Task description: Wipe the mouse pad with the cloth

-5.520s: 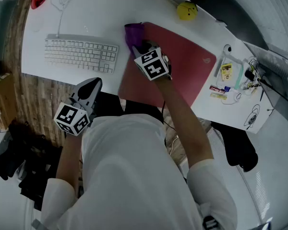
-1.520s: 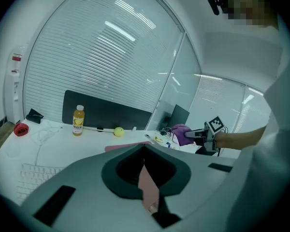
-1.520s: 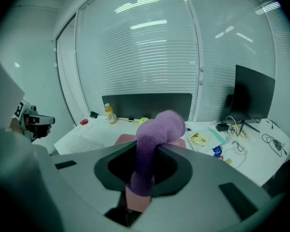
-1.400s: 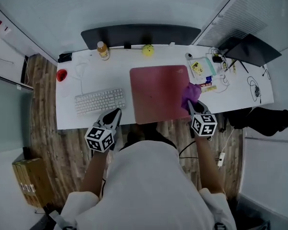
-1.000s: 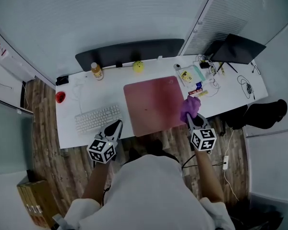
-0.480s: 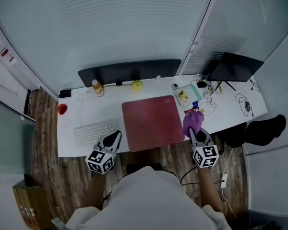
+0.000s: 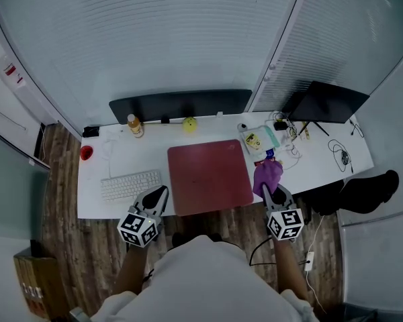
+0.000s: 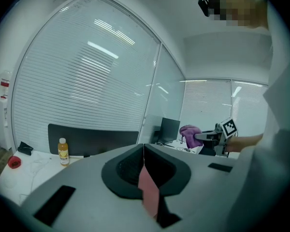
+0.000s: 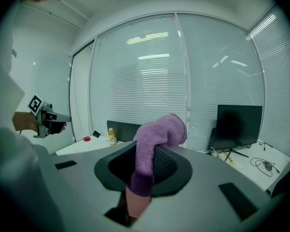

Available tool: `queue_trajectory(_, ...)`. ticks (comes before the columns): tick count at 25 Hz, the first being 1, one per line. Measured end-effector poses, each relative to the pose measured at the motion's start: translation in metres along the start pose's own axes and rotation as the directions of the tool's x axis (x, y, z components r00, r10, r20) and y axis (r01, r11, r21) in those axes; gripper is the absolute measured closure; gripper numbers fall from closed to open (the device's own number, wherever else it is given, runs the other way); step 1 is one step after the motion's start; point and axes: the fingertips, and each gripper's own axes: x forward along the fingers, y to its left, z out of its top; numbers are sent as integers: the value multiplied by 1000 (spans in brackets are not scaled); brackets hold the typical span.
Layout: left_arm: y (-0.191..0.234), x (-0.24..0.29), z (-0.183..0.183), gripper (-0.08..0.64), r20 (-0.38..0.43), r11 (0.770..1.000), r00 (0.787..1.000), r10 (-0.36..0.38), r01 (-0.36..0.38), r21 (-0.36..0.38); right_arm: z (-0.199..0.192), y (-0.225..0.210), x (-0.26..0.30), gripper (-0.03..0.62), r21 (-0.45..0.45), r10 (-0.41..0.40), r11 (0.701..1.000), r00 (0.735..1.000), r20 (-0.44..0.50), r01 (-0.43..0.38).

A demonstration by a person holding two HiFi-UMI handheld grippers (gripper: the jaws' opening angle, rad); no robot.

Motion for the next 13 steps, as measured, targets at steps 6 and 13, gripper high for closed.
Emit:
queue_trajectory(6, -7, 1, -2, 541, 4, 1000, 1000, 6, -6, -4, 0, -4, -4, 511, 4, 6, 1000, 1000, 13, -6)
queue_trajectory(13, -9, 1, 1, 541, 11, 1000, 1000, 12, -12, -3, 3, -4, -3, 511, 3, 11, 1000, 1000, 20, -11)
